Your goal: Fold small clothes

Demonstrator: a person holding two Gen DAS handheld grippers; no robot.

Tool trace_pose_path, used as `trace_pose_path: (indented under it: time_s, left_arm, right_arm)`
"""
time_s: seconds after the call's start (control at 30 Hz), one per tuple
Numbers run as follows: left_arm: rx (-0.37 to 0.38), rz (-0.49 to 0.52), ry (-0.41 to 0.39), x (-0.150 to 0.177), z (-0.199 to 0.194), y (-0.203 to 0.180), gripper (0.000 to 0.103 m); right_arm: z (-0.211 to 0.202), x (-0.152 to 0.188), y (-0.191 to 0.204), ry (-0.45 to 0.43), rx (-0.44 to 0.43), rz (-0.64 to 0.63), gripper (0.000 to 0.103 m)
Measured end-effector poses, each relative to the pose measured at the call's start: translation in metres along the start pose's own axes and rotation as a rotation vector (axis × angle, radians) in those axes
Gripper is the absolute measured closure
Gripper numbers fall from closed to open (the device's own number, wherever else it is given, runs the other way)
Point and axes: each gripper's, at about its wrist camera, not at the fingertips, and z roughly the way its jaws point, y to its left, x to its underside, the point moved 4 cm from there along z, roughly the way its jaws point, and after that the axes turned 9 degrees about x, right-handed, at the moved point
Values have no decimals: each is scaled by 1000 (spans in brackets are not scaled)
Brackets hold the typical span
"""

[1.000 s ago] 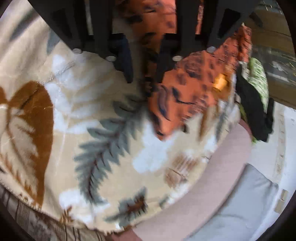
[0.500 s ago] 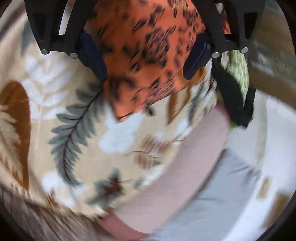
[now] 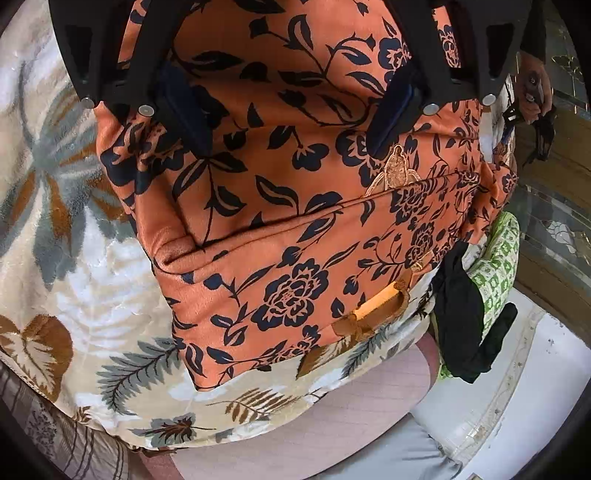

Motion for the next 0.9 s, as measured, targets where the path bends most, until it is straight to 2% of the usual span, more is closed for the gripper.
trace_pose_path:
  time_s: [0.07,0.23,0.3,0.33,0.37,0.4,0.47,0.53,0.57,0.7,0.8,0.9]
  left_arm:
    - [16,-16,-16,-10,2,3,29]
    - [-31,2,-48,-27,7,1,29]
    - [-57,-8,-50,-31,13,3,32]
    - [-79,-4,-52,-33,15,3,51]
    - [-127,-3,-44,-36,19,5,92]
    - [-174,-31,-29,-38,20,13,98]
    - [-186,-76,-28,-41,22,20,97]
    - [-233,-3,-35,-42,22,8,97]
    - [-251,64,-43,-42,21,-5,98]
    - [-230,260,-66,-32,14,-60,98]
    - [-206,511,-82,-4,10,-128,98]
    - [-142,749,-59,51,13,-194,98]
  right_arm:
    - [2,-3,1,0,6,5,16]
    - [7,-4,5,4,26,7,16]
    - [9,-5,6,6,31,7,16]
    - [9,-5,7,5,32,7,16]
    - [9,-5,7,4,32,5,16]
    - [9,-5,7,6,31,5,16]
    - [9,-5,5,4,21,12,16]
    - [9,-4,4,3,13,18,16]
    - [9,-4,4,2,7,21,16]
    - [8,-4,2,-1,-15,29,16]
    - [7,-4,-1,-7,-36,39,16]
    - [7,-4,-2,-17,-50,49,16]
